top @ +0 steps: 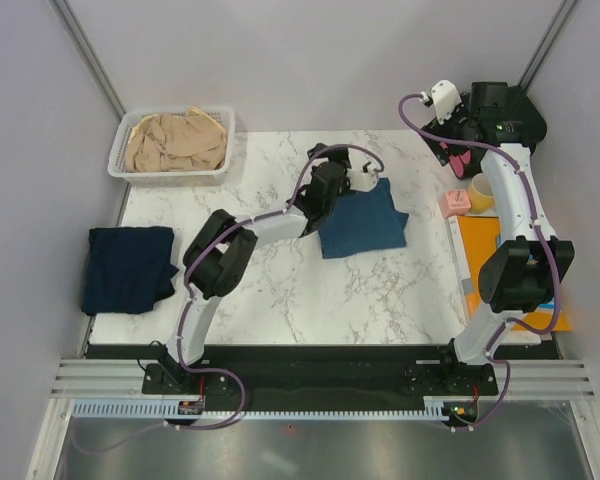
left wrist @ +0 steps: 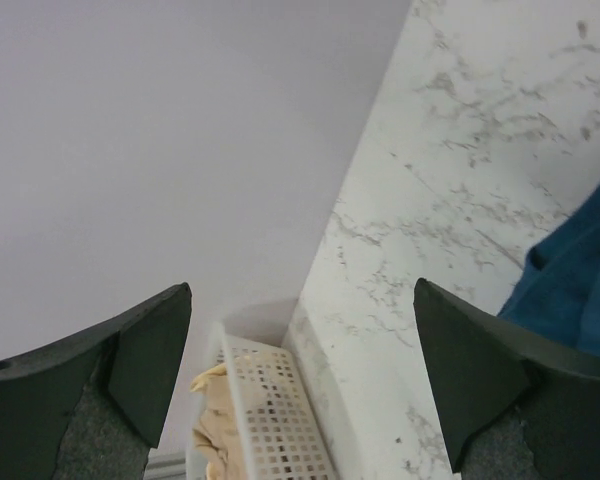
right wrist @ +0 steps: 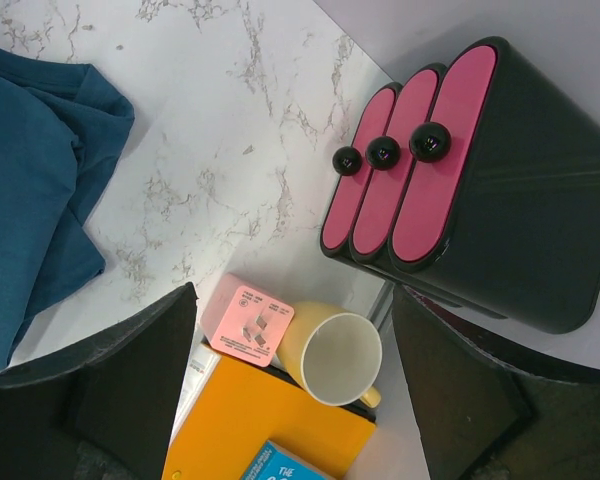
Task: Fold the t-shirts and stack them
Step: Put the neatly folded tshirt into the corner of the board with the left arm
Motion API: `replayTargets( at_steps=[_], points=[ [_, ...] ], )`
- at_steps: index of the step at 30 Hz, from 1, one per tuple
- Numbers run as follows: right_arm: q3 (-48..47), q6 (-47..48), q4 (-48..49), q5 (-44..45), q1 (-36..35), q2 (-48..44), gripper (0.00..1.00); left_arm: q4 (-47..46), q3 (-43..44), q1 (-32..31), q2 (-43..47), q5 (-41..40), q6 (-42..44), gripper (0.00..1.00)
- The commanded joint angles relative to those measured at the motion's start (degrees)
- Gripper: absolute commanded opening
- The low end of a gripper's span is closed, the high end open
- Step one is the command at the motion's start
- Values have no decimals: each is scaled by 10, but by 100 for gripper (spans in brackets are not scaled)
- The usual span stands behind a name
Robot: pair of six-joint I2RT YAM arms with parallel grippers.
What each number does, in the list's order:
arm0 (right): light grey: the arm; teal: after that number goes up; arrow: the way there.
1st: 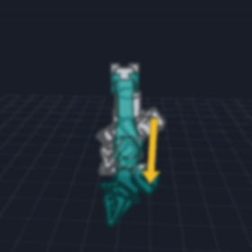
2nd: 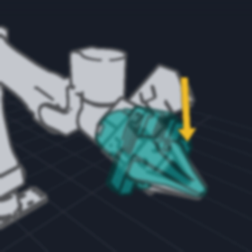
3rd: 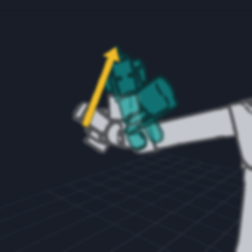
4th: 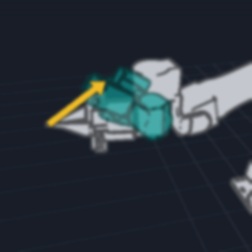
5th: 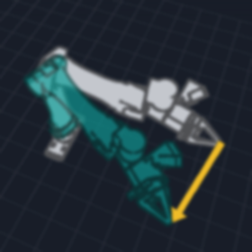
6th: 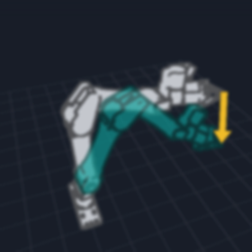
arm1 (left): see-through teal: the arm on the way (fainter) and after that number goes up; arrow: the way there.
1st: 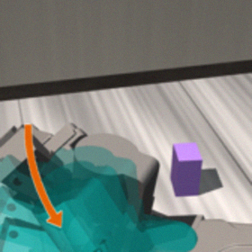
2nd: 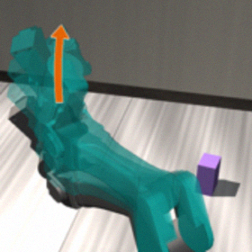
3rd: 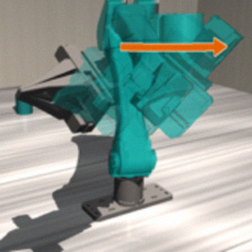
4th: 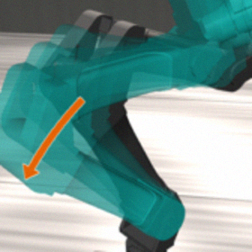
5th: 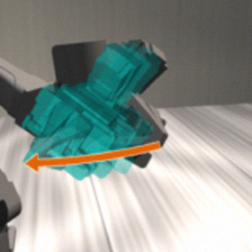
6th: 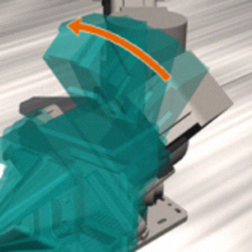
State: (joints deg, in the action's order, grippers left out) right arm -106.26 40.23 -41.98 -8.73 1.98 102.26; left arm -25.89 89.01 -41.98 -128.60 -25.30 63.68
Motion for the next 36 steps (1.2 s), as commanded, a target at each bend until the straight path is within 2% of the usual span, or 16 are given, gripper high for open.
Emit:
replayTargets(
  at_steps=[1,3,7,11,13,18,25,36],
  points=[
    [6,-8,15,-1,-1,-25,86,93,36,-48,123,10,-63,100],
    [15,-2,18,2,-1,-29,87,160,15,-88,141,10,-111,100],
    [27,13,22,9,-1,-33,87,227,-44,-157,157,-17,-192,100],
    [35,27,22,11,-1,-36,87,315,-38,-197,155,-8,-310,100],
    [38,35,22,12,-1,-36,88,345,-32,-209,153,-5,-340,100],
    [41,44,23,13,-1,-35,88,357,-44,-217,121,-32,-385,100],
    [40,34,30,2,-1,-31,88,334,-73,-218,88,-12,-428,99],
    [41,28,34,0,-1,-23,88,305,-54,-227,42,12,-438,100]
  ],
)
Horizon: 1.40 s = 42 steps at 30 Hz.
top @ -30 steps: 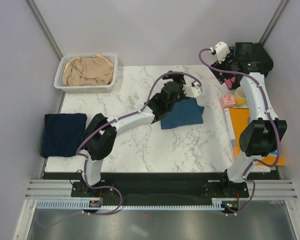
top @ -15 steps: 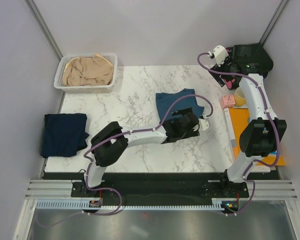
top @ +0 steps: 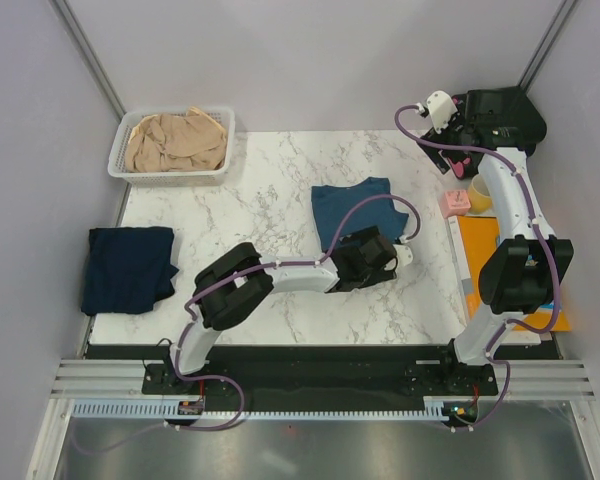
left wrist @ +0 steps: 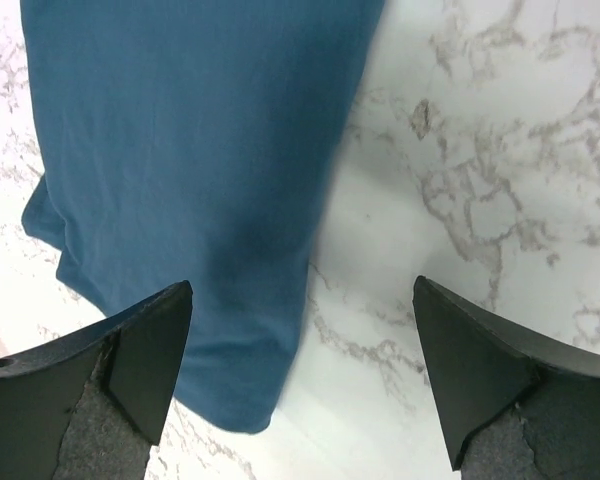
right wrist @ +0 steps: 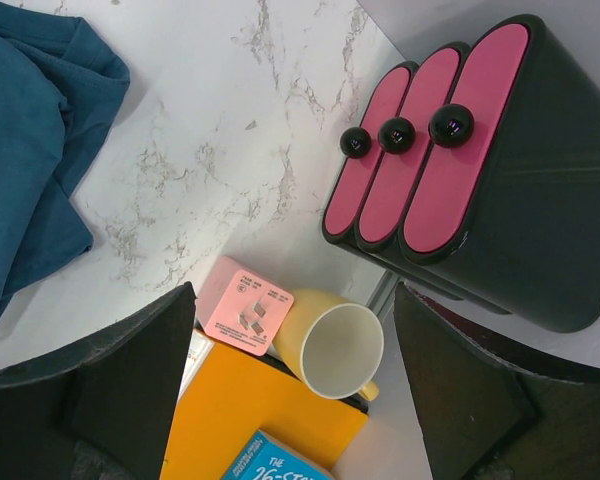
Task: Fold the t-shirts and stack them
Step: Put the neatly folded tshirt into the corner of the board with the left arm
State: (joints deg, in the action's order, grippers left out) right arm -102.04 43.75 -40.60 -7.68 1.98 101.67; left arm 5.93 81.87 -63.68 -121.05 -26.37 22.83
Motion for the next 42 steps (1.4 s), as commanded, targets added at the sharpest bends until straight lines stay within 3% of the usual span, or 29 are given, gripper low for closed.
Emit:
replayTargets(
  at_steps=[1,10,19,25,38,40,42],
  points=[
    [-1,-8,22,-12,-1,-16,88,-13,22,-11,-41,22,-19,100],
    [5,-10,27,-13,0,-18,88,-72,-6,-9,-83,-16,78,100],
    [28,-6,41,-7,-1,-34,88,-73,-49,6,-92,-40,131,100],
    [31,-11,46,-8,-1,-38,88,-63,-42,20,-107,-11,167,99],
    [28,-19,52,-15,-1,-46,88,94,73,44,-133,56,151,98],
    [29,-18,52,-15,-1,-50,88,108,87,50,-139,64,152,95],
    [31,-18,54,-16,-1,-53,88,140,100,55,-141,83,149,85]
  ],
)
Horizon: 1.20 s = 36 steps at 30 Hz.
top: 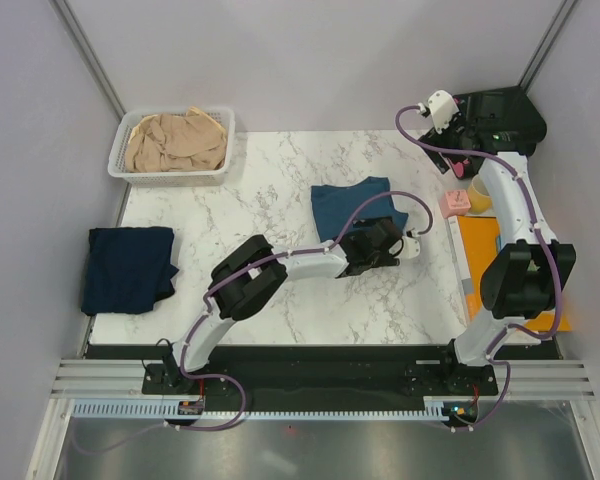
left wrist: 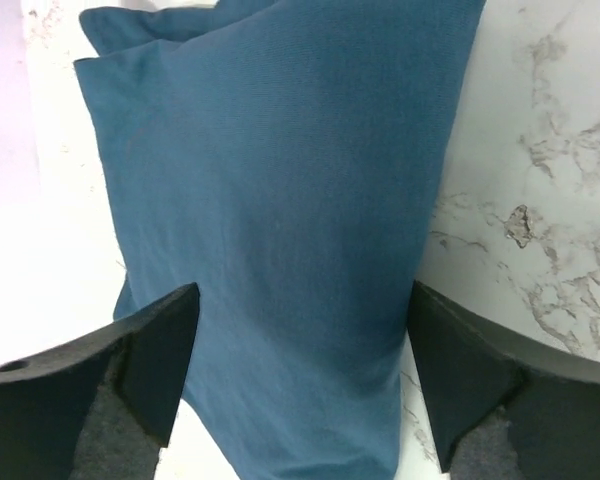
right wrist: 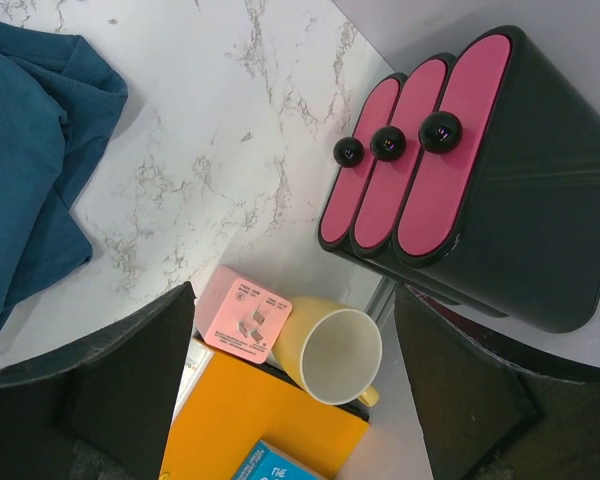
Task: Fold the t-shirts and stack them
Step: Put the neatly folded tshirt into the corner of the board with the left arm
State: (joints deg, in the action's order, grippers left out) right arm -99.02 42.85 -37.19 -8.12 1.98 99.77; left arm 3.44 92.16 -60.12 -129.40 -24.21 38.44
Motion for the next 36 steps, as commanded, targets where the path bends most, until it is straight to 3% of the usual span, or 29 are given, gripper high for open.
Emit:
replayTargets(
  at_steps=[1,2,3,8,11,13,15,22,32,36],
  points=[
    [1,-10,19,-12,-1,-36,88,176,11,26,-62,70,-10,81],
    [2,-11,19,-13,0,-38,88,198,17,31,-63,87,-13,75],
    [1,-12,20,-14,-1,-40,88,206,24,34,-65,96,-13,62],
    [1,-15,20,-16,-1,-48,88,252,64,56,-73,142,-12,37],
    [1,-15,20,-16,0,-53,88,285,79,67,-66,170,-8,17],
    [1,-12,20,-15,0,-55,88,301,80,73,-52,181,-2,14],
    [0,-10,20,-13,-1,-59,88,315,80,76,-24,187,8,6],
    [5,-9,24,-14,-1,-71,88,426,132,118,82,237,49,2],
    [24,-19,35,-14,0,-92,88,595,282,186,166,200,139,2],
    [28,-17,39,-12,-1,-99,88,651,278,215,221,200,185,2]
  ],
)
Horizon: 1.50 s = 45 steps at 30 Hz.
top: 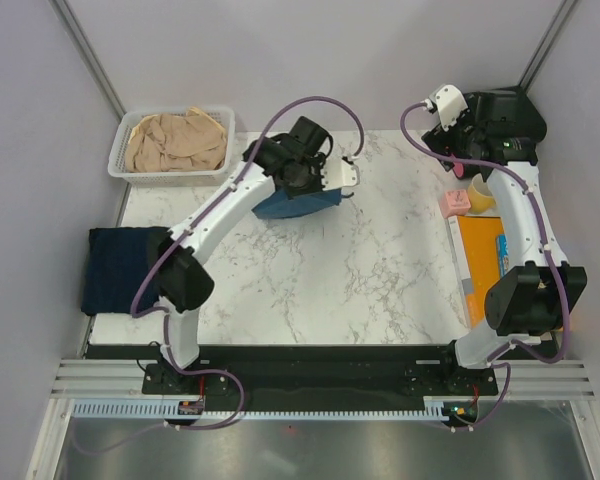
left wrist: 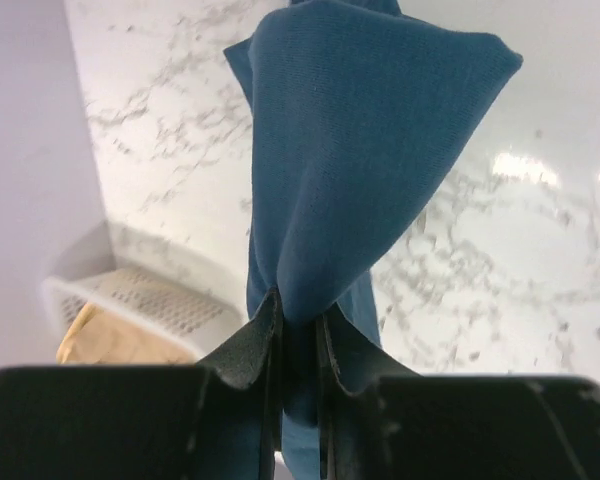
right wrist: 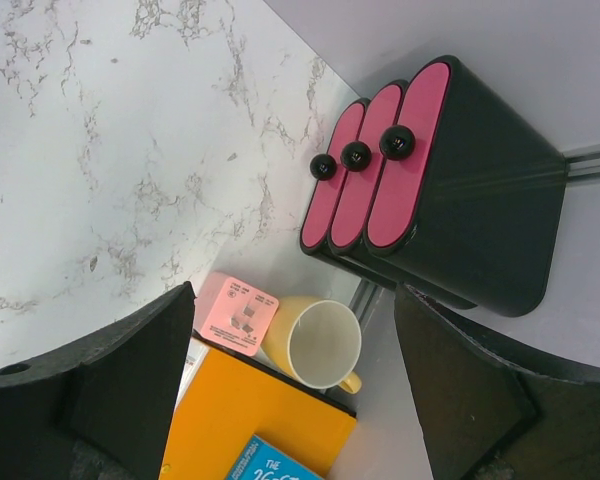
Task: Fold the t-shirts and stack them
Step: Put the neatly folded tshirt into the corner of the board with the left arm
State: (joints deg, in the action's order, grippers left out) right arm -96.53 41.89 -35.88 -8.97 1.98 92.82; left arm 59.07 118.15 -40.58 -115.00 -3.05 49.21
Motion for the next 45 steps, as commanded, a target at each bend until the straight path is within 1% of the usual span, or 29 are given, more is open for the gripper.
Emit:
replayTargets(
  at_steps=[1,2,5,7,10,11,12,14,18,22,25,28,38,41,42,43,45],
  points=[
    [3,-8,26,-3,-1,-30,88,105,12,25,88,-18,85,2],
    [2,-8,27,-4,-1,-31,88,111,7,31,108,-20,100,2],
    [-1,-8,28,-3,-1,-32,88,142,0,63,130,-26,133,2],
    [-1,-10,28,-4,0,-32,88,156,1,94,147,-21,152,2],
    [0,-13,31,-8,0,-32,88,170,7,137,167,-11,205,2],
    [1,-15,30,-10,-1,-32,88,171,9,148,172,-7,235,2],
    [0,-15,30,-12,-1,-32,88,172,16,171,174,-5,250,2],
    [0,-20,30,-14,-1,-32,88,184,32,192,167,-2,290,2],
    [3,-23,30,-14,0,-33,88,189,92,262,145,16,345,2],
    [13,-22,30,-9,0,-41,88,185,120,303,125,28,402,2],
    [16,-22,29,-6,-1,-45,88,182,132,328,114,52,431,2],
    [18,-23,28,0,0,-47,88,186,127,347,109,61,448,2],
    [12,-26,15,8,-1,-44,88,188,87,395,109,80,464,2],
    [-1,-30,9,6,-1,-37,88,186,81,405,109,73,466,2],
    [-8,-31,9,4,-1,-36,88,185,78,421,111,68,466,2],
    [-10,-33,7,4,-1,-32,88,185,75,423,115,65,463,2],
    [-19,-37,5,3,-1,-28,88,171,55,431,121,52,463,2]
  ],
)
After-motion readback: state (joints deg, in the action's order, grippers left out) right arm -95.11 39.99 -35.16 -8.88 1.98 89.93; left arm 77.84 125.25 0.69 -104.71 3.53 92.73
